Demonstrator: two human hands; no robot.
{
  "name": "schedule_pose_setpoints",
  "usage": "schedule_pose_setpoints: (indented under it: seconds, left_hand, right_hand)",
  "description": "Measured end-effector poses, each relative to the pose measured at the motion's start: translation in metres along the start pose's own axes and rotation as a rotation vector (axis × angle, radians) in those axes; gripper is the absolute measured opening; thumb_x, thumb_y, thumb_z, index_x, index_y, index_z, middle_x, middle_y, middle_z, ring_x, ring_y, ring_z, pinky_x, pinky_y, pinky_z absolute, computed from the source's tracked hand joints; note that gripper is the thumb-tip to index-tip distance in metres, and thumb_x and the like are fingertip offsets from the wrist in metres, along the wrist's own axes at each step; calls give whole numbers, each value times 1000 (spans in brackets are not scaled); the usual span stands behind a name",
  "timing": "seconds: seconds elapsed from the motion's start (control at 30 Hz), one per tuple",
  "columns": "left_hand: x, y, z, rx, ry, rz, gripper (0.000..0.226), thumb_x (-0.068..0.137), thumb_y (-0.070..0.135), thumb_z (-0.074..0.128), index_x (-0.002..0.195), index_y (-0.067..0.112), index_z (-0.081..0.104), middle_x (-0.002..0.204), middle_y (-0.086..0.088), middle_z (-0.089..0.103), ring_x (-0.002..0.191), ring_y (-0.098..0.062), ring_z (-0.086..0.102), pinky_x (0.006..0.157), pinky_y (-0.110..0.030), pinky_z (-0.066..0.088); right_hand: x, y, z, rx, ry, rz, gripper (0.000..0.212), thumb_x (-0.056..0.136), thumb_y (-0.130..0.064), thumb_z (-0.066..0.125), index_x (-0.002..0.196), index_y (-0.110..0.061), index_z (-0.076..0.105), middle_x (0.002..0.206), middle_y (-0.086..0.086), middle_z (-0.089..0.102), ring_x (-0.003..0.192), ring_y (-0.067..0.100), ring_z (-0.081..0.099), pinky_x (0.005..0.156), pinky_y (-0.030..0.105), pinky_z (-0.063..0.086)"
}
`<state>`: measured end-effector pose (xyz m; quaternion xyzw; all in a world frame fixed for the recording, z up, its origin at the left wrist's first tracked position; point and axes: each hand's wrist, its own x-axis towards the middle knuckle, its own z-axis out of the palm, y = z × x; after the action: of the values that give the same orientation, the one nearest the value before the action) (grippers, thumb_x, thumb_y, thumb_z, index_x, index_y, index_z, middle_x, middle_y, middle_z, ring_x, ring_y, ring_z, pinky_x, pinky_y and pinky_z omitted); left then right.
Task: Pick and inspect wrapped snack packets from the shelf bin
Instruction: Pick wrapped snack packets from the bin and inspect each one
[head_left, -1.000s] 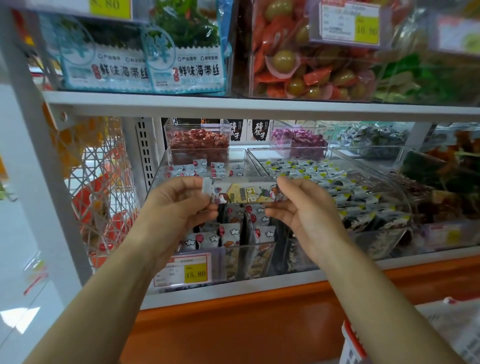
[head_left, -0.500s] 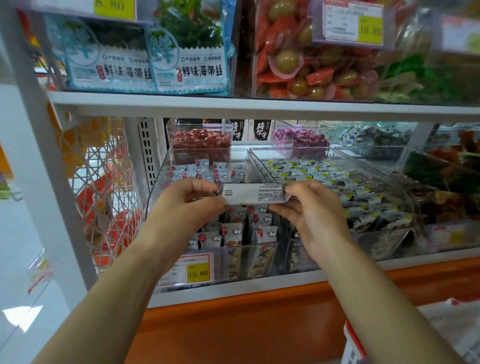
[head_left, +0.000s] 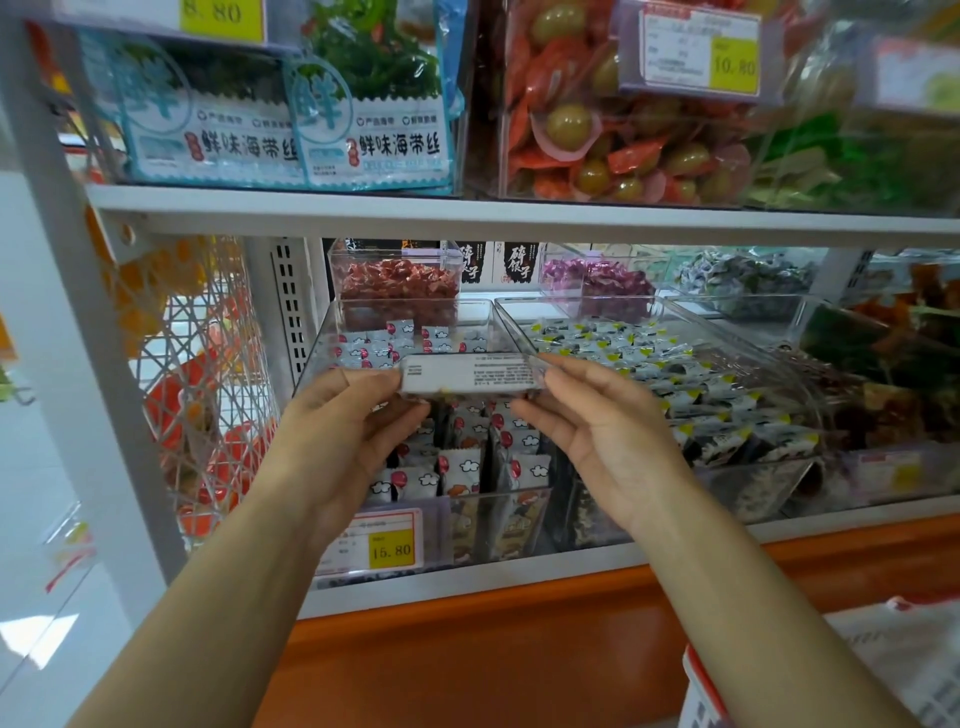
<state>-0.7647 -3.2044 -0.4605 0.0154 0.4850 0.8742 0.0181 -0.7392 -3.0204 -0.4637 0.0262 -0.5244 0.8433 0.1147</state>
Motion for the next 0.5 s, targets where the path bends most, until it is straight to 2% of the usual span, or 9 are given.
schedule_pose_setpoints:
  seconds: [0.07,0.13,0.17,0.23,0.33,0.37,0.43,0.5]
  left_hand:
    - [2,-2,1,7,28,15,20,89,4,56,69,5,55,69,-7,71,69,-16,70,68,-25,59]
    - [4,-3,3,25,35,33,19,90,5,56,71,4,58,72,-8,69,68,-15,69,65,-23,58]
    - [6,-5,6,43,20,43,19,91,7,56,72,4,59,74,-8,70,69,-15,70,66,-23,58]
    - [9,-9,12,167,-7,88,17,93,14,54,82,5,63,84,-6,72,78,-14,70,67,-21,57]
    - [19,-20,17,747,60,360,15,93,19,55,103,13,63,103,2,65,87,-7,62,65,-13,51]
    - [24,-22,17,954,58,466,19,92,18,55,109,14,63,107,4,63,90,-7,59,71,-14,47]
    - [37,-25,17,1256,-59,578,26,92,14,55,117,14,63,117,-1,60,106,-17,53,90,-26,43]
    - [50,-28,17,1531,-207,572,29,94,18,53,122,19,61,127,-1,58,118,-25,47,101,-40,39]
  right_hand:
    - [-1,0,-1,-218,-51,-131,18,85,-8,62,100,-15,68,102,15,67,82,19,71,75,27,58]
    - [-1,-2,1,-489,-78,-266,27,82,-10,67,102,-28,65,97,11,67,79,14,70,74,22,57]
    - [0,-3,2,-539,-61,-313,28,82,-9,67,98,-31,65,94,9,67,76,12,69,70,20,56]
    - [4,-5,3,-486,57,-366,21,83,-8,65,86,-29,66,85,3,67,69,12,66,61,19,56]
    - [12,-8,-2,-308,295,-329,10,87,-13,64,77,-14,64,76,4,65,66,16,65,56,22,56]
    - [14,-7,-4,-265,337,-312,12,87,-13,64,76,-10,62,76,6,64,65,17,64,56,22,55]
    - [17,-5,-8,-222,376,-283,17,86,-14,65,74,-7,57,75,9,61,62,16,64,55,22,55]
    - [19,-2,-10,-204,394,-261,19,86,-14,66,75,-4,54,77,11,60,59,13,64,55,22,55]
